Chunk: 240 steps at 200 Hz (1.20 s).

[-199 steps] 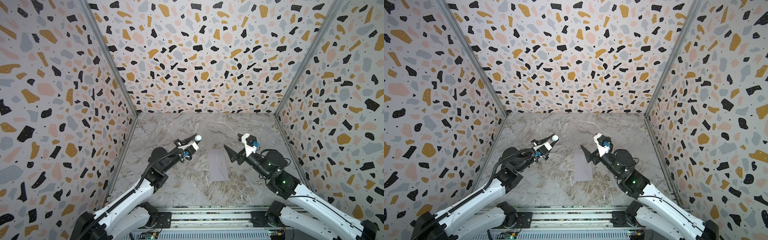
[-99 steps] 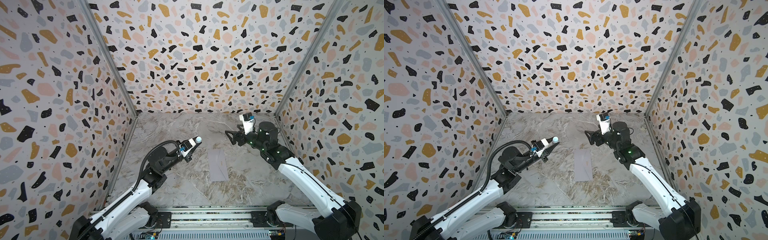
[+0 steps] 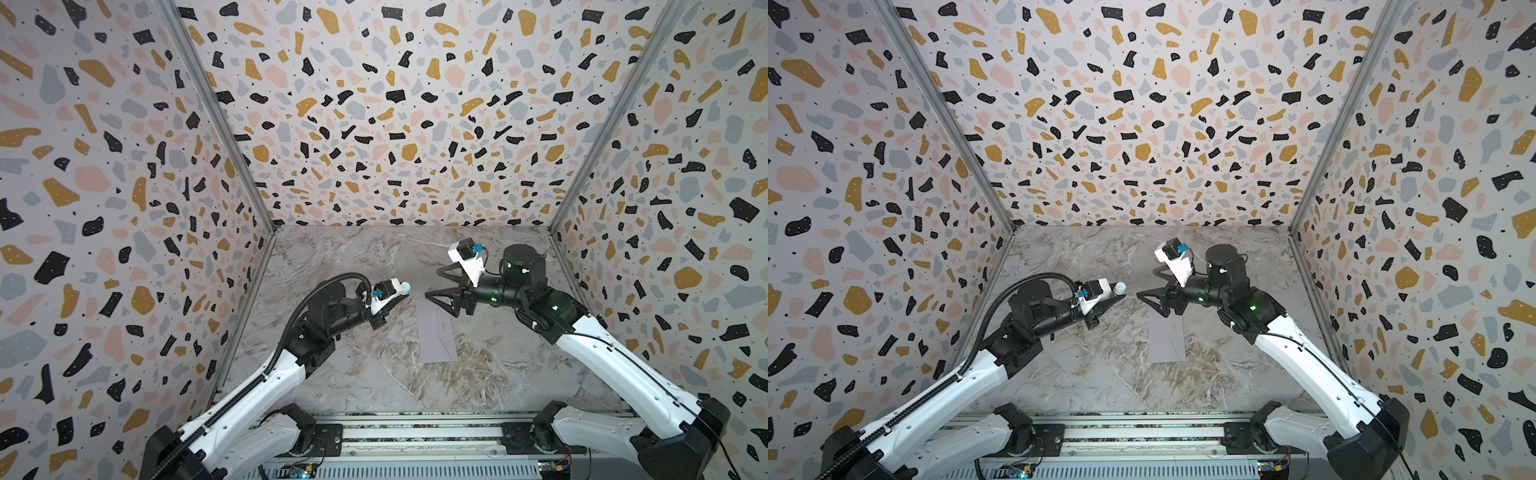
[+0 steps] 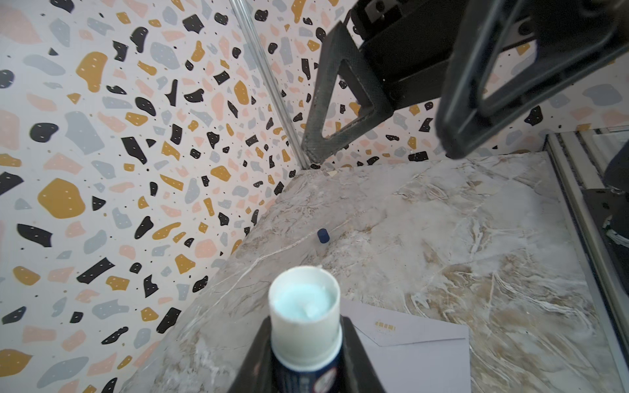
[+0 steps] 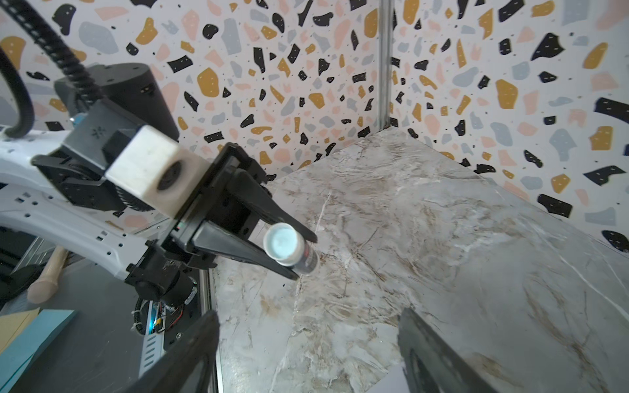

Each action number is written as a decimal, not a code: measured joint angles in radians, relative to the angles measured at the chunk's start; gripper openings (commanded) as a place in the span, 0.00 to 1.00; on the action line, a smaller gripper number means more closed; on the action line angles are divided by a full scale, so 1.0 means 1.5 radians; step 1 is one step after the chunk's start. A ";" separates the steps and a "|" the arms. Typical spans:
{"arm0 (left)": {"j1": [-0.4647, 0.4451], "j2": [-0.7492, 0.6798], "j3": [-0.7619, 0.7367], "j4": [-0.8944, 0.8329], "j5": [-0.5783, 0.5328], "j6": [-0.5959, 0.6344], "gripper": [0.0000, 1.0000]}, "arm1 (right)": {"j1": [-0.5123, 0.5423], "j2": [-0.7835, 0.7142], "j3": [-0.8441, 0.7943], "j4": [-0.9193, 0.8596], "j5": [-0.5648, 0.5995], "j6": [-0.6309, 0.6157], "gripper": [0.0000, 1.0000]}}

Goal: Place the letter into the envelope and seal it

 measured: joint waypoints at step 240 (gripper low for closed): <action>0.000 0.020 0.009 -0.039 0.061 0.005 0.00 | 0.113 0.120 0.062 -0.030 0.125 -0.037 0.43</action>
